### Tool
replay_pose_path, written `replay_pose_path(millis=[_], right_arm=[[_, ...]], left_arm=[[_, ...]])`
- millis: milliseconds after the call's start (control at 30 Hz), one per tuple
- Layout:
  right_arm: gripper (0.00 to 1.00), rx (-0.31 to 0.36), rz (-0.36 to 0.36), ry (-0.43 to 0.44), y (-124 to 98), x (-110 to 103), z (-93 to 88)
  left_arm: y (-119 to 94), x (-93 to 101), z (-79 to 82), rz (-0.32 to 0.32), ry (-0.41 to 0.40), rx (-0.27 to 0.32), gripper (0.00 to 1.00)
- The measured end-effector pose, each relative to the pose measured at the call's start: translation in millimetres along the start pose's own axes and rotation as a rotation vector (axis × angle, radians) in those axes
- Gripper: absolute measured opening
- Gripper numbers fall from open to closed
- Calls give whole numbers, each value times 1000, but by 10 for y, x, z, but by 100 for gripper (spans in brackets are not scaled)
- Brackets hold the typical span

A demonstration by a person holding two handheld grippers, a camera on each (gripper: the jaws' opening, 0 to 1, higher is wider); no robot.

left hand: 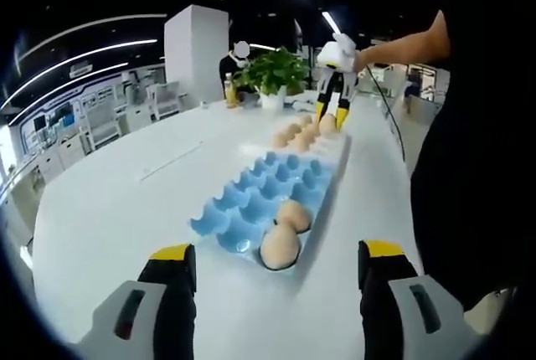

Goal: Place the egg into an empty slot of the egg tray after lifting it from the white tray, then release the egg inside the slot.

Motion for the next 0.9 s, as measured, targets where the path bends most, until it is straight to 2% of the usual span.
replay_pose_path(millis=[167, 367, 467, 900], right_arm=[[24, 42, 13, -21, 42, -63, 202], [24, 74, 26, -46, 103, -93, 372], [24, 82, 30, -57, 125, -108, 427], [24, 145, 75, -112, 261, -244, 790]], left_arm=[[-14, -8, 3, 5, -2, 3, 79], [-24, -16, 15, 11, 6, 6, 78], [-30, -8, 3, 1, 2, -4, 74], [-25, -18, 1, 8, 2, 6, 75]])
Point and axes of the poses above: the point that each gripper's makers call its tool centre point, and the gripper's own axes: y roughly forward along the fingers, x roughly to its right, z roughly out of its top, the point moved 8 cm from there along -y, roughly backward along the fingers, and after that the axes turned 13 degrees about -z, right-handed, at the moved point
